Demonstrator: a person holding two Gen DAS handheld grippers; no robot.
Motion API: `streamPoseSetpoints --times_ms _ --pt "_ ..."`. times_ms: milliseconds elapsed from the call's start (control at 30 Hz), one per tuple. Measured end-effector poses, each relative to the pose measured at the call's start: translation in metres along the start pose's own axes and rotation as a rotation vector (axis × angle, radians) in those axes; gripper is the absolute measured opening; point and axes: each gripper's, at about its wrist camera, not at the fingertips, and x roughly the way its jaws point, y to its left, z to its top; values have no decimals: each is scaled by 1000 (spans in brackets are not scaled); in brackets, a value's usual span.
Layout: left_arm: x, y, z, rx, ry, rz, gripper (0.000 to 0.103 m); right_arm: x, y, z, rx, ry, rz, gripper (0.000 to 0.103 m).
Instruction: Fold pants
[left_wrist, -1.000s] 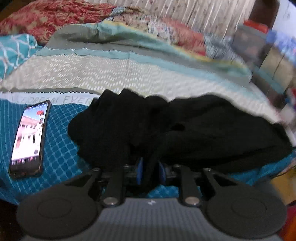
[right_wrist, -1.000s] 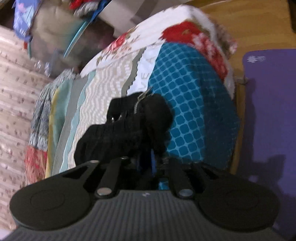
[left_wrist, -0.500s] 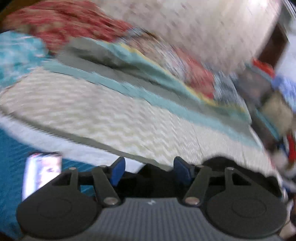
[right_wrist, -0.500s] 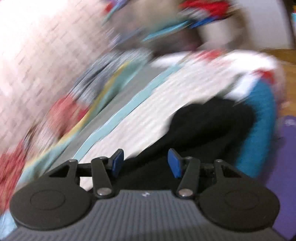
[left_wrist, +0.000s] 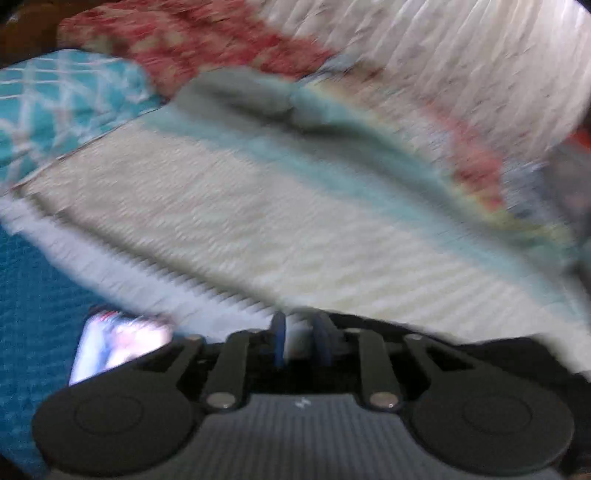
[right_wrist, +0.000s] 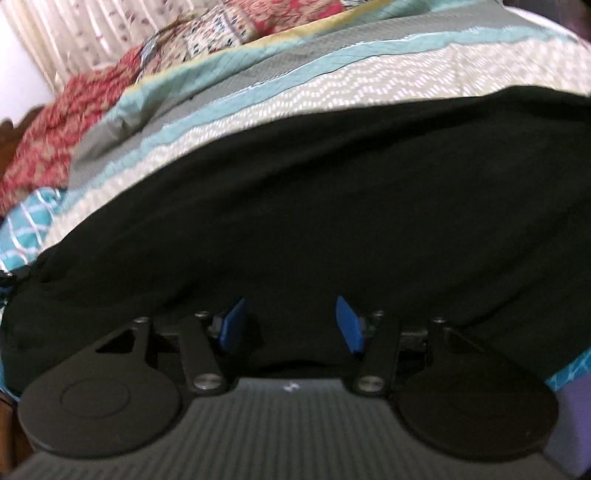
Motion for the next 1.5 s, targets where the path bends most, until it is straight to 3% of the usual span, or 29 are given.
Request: streamPoseSetpoints --times_ms 33,67,167,233,367,433,500,533,600,633,700,767,833,967,1033,1067,1133,1167,1233,1300,1367,1433,1500 --pt "4 5 -5 -15 23 50 30 3 2 4 -18 0 -8 63" --pt "1 14 -7 -70 36 28 33 1 6 6 -38 -3 -8 63" --pt "-33 39 -9 -259 -16 -103 32 -13 11 1 -84 -51 81 63" --pt "-63 38 -6 -288 -94 -183 31 -25 23 -2 -145 -77 179 62" --pt "-102 -8 -3 -135 -109 -366 31 -29 67 -7 -306 -71 371 57" --pt "-106 -34 -19 -48 -56 -464 30 -17 86 -11 -359 -6 453 42" --pt "-101 -57 -42 31 9 -527 27 2 98 -18 -383 76 477 40" --pt "-95 -67 -54 60 41 -525 22 17 102 -22 -395 136 460 38" --pt "-78 -76 -72 77 101 -470 21 51 103 -31 -392 224 388 36" --pt "-70 -78 -77 82 117 -436 21 56 96 -28 -353 186 423 35" --pt "-54 -78 -85 107 123 -309 19 63 88 -17 -265 218 455 35" --pt "-39 -72 -89 104 136 -207 6 61 76 -6 -175 240 511 37" --pt "-25 -59 -93 40 172 -212 6 39 51 3 -123 176 528 39" --pt "-35 -68 -88 19 185 -198 6 -15 -22 15 11 -70 400 39" --pt "-48 -77 -78 -9 169 -278 9 -50 -74 19 119 -228 270 41" --pt "-55 -80 -74 -14 152 -316 10 -69 -103 17 179 -320 194 44" --pt "-66 -94 -67 -4 121 -354 11 -102 -151 7 280 -486 11 59" --pt "-69 -105 -64 3 114 -370 14 -118 -179 1 335 -565 -108 61" --pt "-65 -124 -65 9 137 -384 19 -134 -229 -9 467 -659 -253 64" --pt "-52 -144 -71 9 185 -386 20 -138 -275 -17 615 -693 -295 64" --pt "-45 -163 -76 9 233 -394 20 -135 -308 -23 717 -700 -267 64" --pt "-39 -182 -83 26 273 -407 20 -132 -333 -21 755 -688 -242 65" --pt "-31 -194 -86 57 291 -407 21 -120 -332 -13 753 -677 -222 65"
